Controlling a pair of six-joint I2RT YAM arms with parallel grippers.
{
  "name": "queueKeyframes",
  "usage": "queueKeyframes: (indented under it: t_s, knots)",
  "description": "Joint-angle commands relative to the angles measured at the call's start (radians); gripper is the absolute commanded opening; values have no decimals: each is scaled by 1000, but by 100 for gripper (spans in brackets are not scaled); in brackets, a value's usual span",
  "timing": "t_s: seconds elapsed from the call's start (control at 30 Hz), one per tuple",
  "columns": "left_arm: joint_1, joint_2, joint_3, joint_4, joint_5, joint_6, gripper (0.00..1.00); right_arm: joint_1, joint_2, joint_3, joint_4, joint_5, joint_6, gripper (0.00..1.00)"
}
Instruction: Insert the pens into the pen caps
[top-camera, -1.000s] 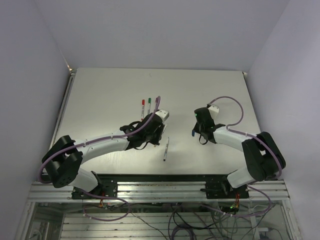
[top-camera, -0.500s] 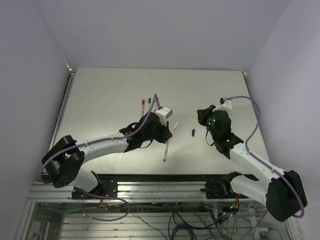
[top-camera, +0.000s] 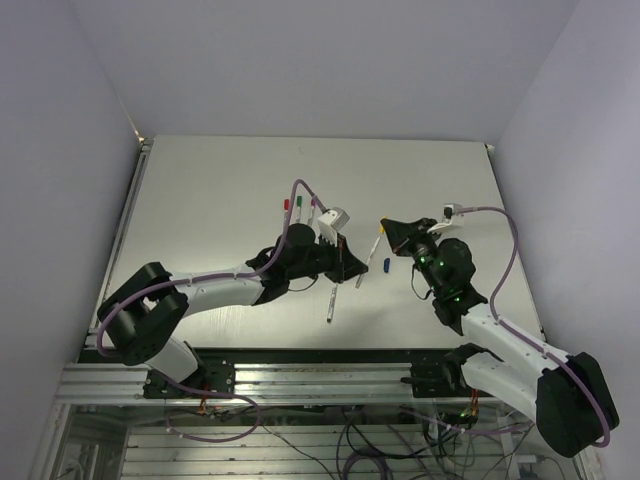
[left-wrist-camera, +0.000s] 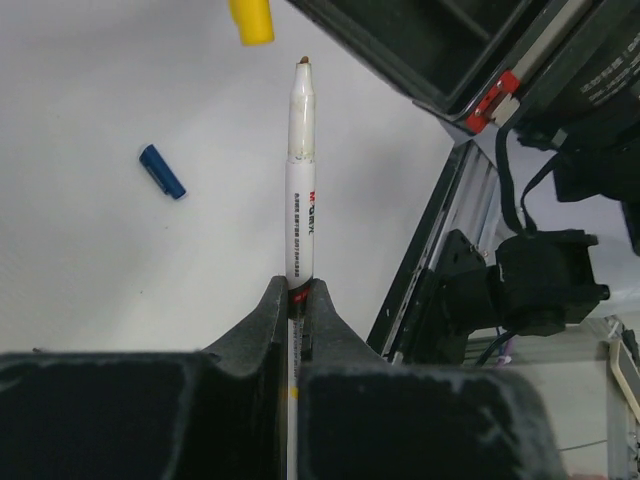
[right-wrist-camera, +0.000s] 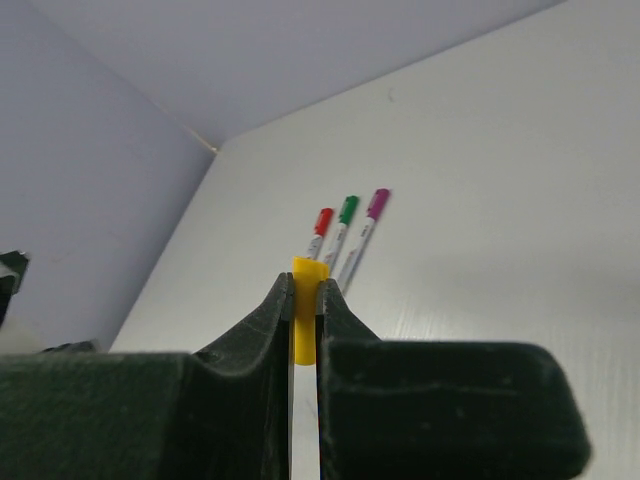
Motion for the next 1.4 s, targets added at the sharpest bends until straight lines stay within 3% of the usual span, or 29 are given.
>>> queueKeyframes:
  t_s: [0.0,1.37]
  knots:
    - [5,-1,-6,84,30,-23,7,-4,7,-21,143,-65,39,0]
    - [4,-8,-33,122,-36,-50,7,-4,-5,-87,191,-81,102,0]
